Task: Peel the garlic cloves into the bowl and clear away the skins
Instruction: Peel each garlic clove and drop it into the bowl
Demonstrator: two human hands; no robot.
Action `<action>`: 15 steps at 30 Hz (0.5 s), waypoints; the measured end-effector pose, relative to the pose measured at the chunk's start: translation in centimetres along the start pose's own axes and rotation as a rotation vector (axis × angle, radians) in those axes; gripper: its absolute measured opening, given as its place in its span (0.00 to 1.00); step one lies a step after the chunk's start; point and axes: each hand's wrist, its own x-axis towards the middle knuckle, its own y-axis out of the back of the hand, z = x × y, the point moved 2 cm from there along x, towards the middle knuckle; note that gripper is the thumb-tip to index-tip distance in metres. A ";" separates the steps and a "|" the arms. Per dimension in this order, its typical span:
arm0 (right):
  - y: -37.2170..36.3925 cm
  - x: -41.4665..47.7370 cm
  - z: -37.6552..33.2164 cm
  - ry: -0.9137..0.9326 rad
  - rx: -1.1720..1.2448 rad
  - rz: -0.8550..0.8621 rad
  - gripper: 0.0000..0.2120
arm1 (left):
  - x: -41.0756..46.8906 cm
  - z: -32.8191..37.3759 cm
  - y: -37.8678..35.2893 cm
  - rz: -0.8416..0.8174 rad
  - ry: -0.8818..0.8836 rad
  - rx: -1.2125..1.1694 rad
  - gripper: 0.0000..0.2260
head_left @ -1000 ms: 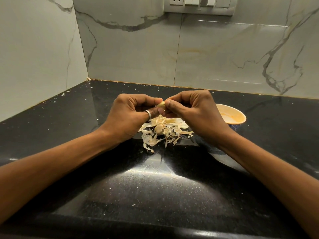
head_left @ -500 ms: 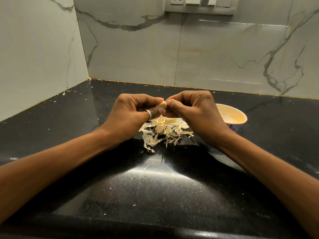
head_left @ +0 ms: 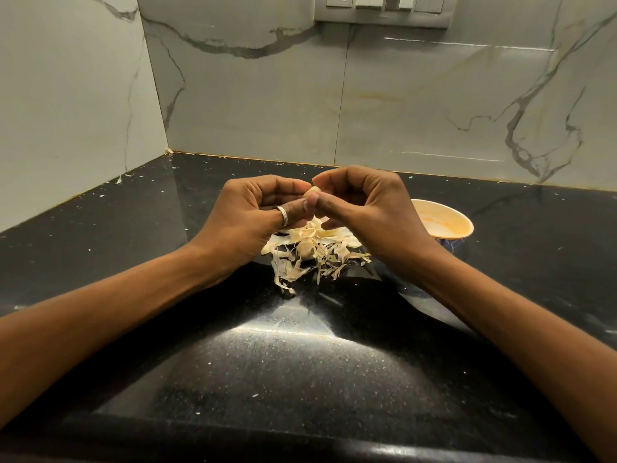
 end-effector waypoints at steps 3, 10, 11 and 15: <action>-0.1 0.1 0.2 0.004 -0.025 -0.009 0.12 | 0.1 -0.2 0.2 0.042 -0.012 0.055 0.15; 0.7 0.2 -0.2 0.037 -0.079 0.123 0.05 | 0.2 -0.4 0.1 0.104 -0.072 0.129 0.08; 0.8 0.2 -0.2 0.040 -0.083 0.124 0.05 | 0.1 -0.4 0.1 0.105 -0.084 0.143 0.07; 0.5 0.1 -0.4 0.057 -0.112 0.130 0.06 | -0.1 -0.2 -0.1 0.109 -0.111 0.172 0.11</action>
